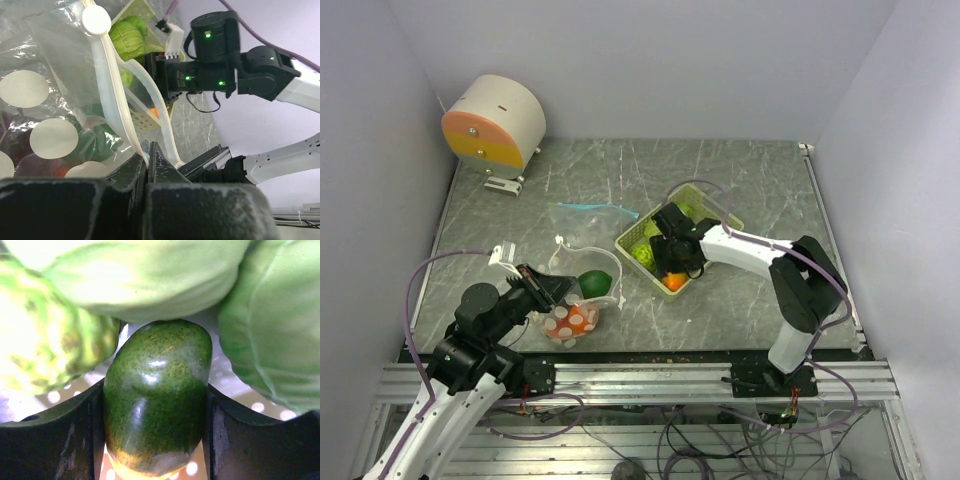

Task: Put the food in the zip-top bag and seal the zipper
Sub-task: Pick up the fake vegetable from the bin, then place the fake vegetable in the zipper food storage bag.

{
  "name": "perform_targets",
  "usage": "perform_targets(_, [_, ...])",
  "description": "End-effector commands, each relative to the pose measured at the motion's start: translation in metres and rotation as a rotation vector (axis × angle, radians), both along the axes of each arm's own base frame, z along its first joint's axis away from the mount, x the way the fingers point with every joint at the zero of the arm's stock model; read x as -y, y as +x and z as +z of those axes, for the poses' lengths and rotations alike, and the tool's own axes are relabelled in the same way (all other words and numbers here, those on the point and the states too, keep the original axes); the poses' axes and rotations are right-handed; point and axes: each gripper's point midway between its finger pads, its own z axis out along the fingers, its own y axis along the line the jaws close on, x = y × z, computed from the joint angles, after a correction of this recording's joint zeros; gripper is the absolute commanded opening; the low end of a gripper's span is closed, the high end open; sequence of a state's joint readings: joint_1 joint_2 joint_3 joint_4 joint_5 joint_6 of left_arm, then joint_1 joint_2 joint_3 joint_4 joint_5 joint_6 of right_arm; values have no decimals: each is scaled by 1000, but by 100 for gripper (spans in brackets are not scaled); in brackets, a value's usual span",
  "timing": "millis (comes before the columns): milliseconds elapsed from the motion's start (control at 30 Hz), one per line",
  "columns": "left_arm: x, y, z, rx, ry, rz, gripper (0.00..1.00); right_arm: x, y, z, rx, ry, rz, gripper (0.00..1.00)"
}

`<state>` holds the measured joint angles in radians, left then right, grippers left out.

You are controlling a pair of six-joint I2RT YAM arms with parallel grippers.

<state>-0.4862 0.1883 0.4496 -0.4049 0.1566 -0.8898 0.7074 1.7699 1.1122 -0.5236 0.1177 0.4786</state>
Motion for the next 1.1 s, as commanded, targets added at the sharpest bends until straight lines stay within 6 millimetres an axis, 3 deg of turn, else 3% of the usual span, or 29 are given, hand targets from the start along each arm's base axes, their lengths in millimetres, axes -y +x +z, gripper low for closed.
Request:
perform_targets(0, [-4,0,16,39,1,17,7,-4,14,56,106,54,-19,10])
perform_targets(267, [-1,2,14,36,-13,13,7,-22,20,146,322,271,63,10])
perform_targets(367, [3,5,14,40,-29,3,7,-48,11,192,410,473,185,10])
perform_targets(500, [7,7,17,42,-42,-8,7,-86,-23,267,520,798,416,10])
perform_targets(633, [8,7,22,43,-52,-15,7,-123,-64,306,585,982,608,10])
perform_targets(700, [8,7,24,45,-55,-17,7,-144,-77,309,586,1015,659,10])
perform_targets(800, [7,4,29,51,-59,-17,7,-169,-77,294,578,1017,625,10])
perform_targets(867, [5,0,34,65,-68,-17,7,-181,-70,274,574,988,564,10])
perform_targets(1067, [-4,-11,39,112,-108,1,7,-190,-57,217,630,780,429,9])
